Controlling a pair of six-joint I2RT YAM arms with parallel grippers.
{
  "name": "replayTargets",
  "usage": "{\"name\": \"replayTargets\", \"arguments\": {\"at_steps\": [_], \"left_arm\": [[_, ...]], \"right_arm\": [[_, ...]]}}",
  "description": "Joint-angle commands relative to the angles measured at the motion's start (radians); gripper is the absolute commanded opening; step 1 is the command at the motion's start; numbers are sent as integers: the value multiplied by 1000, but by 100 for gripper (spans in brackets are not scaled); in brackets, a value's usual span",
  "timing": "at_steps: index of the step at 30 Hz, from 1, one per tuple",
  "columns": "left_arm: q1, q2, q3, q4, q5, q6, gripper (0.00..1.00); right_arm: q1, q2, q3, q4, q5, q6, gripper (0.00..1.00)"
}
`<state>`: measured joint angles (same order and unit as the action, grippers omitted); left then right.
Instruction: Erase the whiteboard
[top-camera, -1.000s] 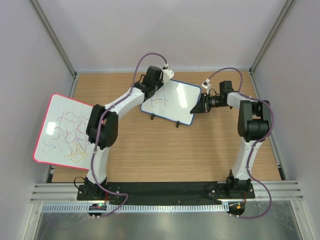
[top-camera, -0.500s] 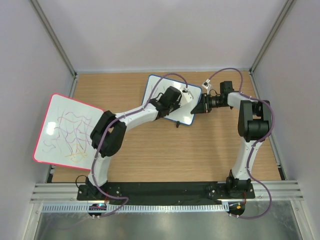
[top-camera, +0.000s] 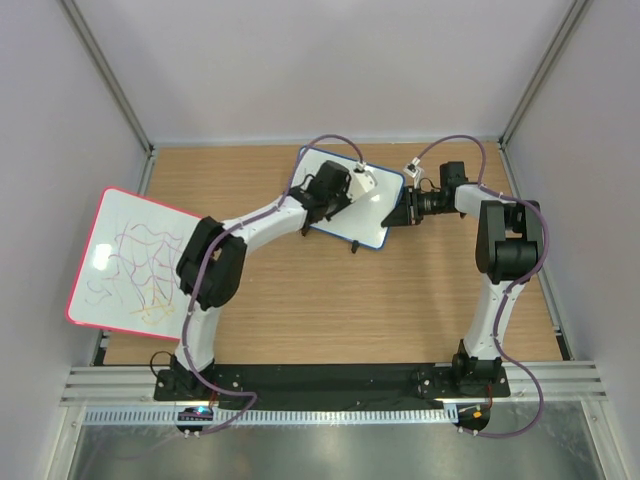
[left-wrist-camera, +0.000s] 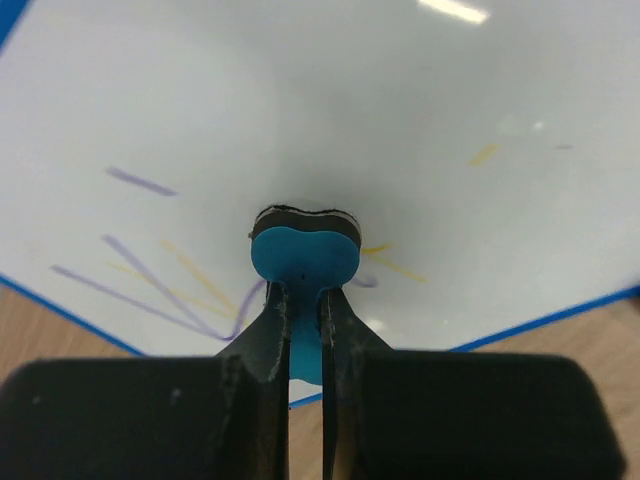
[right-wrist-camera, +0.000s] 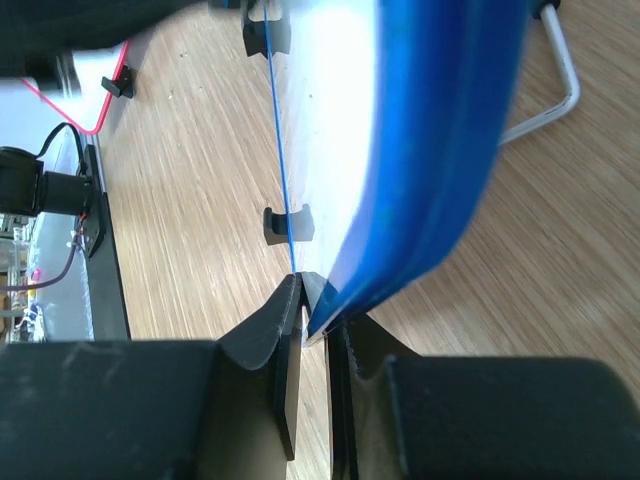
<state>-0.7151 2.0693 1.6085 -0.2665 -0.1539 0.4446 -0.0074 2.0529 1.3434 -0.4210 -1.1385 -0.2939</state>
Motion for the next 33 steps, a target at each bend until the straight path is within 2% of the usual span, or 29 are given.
{"name": "replayTargets", "arguments": {"at_steps": [1,8,14,19,24,30,33], "left_arm": [[138,38,63,3,-48,-6,0],[158,43,180,0,-50,20,0],[141,115,339,-30,-46,0,0],[132,149,398,-73,-33,-12,0],[117,127,276,-63,5,-11,0],[72,75,13,-20,17,17,0],[2,35,-163,96,-16,92,0]], "right_arm": [[7,-43,8,2,20,-39,1],[7,-39,11,4,23,-37,1],[7,-39,10,2,28,-36,1],[7,-36,14,4,31,-34,1],[7,-36,13,1,31,-36,1],[7,-37,11,1,28,-36,1],[7,-34,16,1,29,-34,1]]}}
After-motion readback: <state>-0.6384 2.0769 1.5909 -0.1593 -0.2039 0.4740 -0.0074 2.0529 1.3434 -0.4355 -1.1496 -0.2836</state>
